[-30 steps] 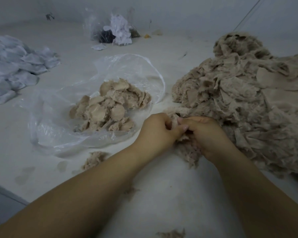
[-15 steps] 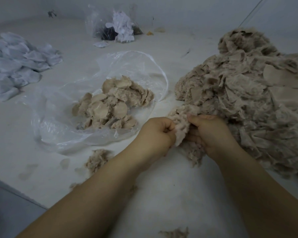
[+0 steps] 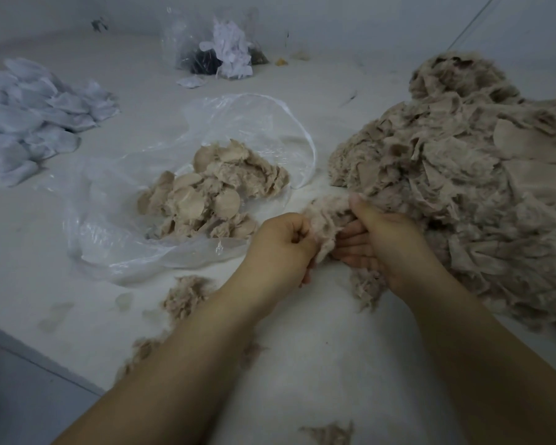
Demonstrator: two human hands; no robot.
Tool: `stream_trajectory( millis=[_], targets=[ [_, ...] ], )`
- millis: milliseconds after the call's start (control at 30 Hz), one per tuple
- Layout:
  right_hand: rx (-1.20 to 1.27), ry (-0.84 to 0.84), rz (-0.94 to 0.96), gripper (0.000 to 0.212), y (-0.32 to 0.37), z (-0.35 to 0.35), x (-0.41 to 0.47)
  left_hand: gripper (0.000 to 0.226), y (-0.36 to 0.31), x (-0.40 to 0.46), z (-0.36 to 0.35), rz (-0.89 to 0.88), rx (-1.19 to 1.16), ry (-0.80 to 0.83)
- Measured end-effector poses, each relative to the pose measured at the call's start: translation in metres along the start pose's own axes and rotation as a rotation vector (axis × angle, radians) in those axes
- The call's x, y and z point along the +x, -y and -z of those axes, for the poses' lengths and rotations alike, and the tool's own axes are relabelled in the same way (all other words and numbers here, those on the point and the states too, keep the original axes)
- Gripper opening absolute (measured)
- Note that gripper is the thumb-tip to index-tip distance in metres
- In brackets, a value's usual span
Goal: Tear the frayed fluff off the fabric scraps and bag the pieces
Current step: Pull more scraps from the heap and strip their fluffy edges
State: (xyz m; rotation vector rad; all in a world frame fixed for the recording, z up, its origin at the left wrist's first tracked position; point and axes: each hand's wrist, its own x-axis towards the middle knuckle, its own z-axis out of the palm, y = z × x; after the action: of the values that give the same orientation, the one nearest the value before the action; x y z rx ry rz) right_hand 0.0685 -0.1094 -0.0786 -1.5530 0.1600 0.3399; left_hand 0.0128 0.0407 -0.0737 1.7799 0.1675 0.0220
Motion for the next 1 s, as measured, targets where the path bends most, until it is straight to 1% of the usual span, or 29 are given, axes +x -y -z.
stream_trajectory(
  millis=[67, 133, 167, 200, 233, 267, 367, 433, 500, 633, 800, 867, 933, 1000],
  targets=[
    [-0.059, 0.07, 0.017, 0.054, 0.001, 0.001, -0.002, 0.026, 0.002, 0.001, -0.003, -0.005, -0.023, -0.009],
    [-0.074, 0.137, 0.036, 0.052, 0.002, 0.002, -0.004, 0.024, 0.002, 0.002, -0.005, -0.014, -0.03, -0.01],
    [-0.06, 0.167, 0.047, 0.046, 0.002, 0.001, -0.005, 0.022, 0.003, 0.002, -0.005, -0.017, -0.026, -0.008],
    [-0.045, 0.184, 0.062, 0.034, 0.001, 0.001, -0.005, 0.021, 0.003, 0.002, -0.006, -0.012, -0.026, -0.006],
    [-0.034, 0.183, 0.072, 0.022, 0.0, 0.001, -0.004, 0.022, 0.004, 0.002, -0.006, 0.007, -0.035, -0.007],
    [-0.034, 0.171, 0.08, 0.016, 0.0, 0.002, -0.004, 0.022, 0.005, 0.002, -0.006, 0.033, -0.052, -0.014],
    [-0.051, 0.17, 0.107, 0.014, -0.001, 0.003, -0.002, 0.018, 0.005, 0.003, -0.004, 0.062, -0.08, -0.051],
    [-0.078, 0.195, 0.125, 0.012, -0.001, 0.004, -0.002, 0.03, 0.004, 0.004, -0.004, 0.031, -0.028, -0.054],
    [-0.093, 0.223, 0.133, 0.011, -0.001, 0.004, -0.003, 0.032, 0.001, 0.006, -0.005, 0.011, -0.008, -0.063],
    [-0.071, 0.275, 0.103, 0.021, -0.001, 0.005, -0.004, 0.024, 0.003, 0.012, -0.003, 0.046, -0.121, -0.126],
    [-0.043, 0.242, 0.059, 0.012, 0.0, 0.005, 0.0, 0.029, 0.005, 0.011, 0.004, 0.094, -0.191, -0.147],
    [-0.076, 0.269, 0.066, 0.009, 0.0, 0.005, -0.001, 0.028, 0.001, 0.012, 0.003, 0.068, -0.128, -0.139],
    [-0.107, 0.326, 0.078, 0.009, 0.001, 0.006, -0.003, 0.027, -0.004, 0.014, 0.0, 0.037, -0.019, -0.083],
    [-0.105, 0.337, 0.077, 0.008, 0.001, 0.008, -0.003, 0.025, -0.008, 0.016, -0.002, 0.03, -0.001, -0.064]
  ],
)
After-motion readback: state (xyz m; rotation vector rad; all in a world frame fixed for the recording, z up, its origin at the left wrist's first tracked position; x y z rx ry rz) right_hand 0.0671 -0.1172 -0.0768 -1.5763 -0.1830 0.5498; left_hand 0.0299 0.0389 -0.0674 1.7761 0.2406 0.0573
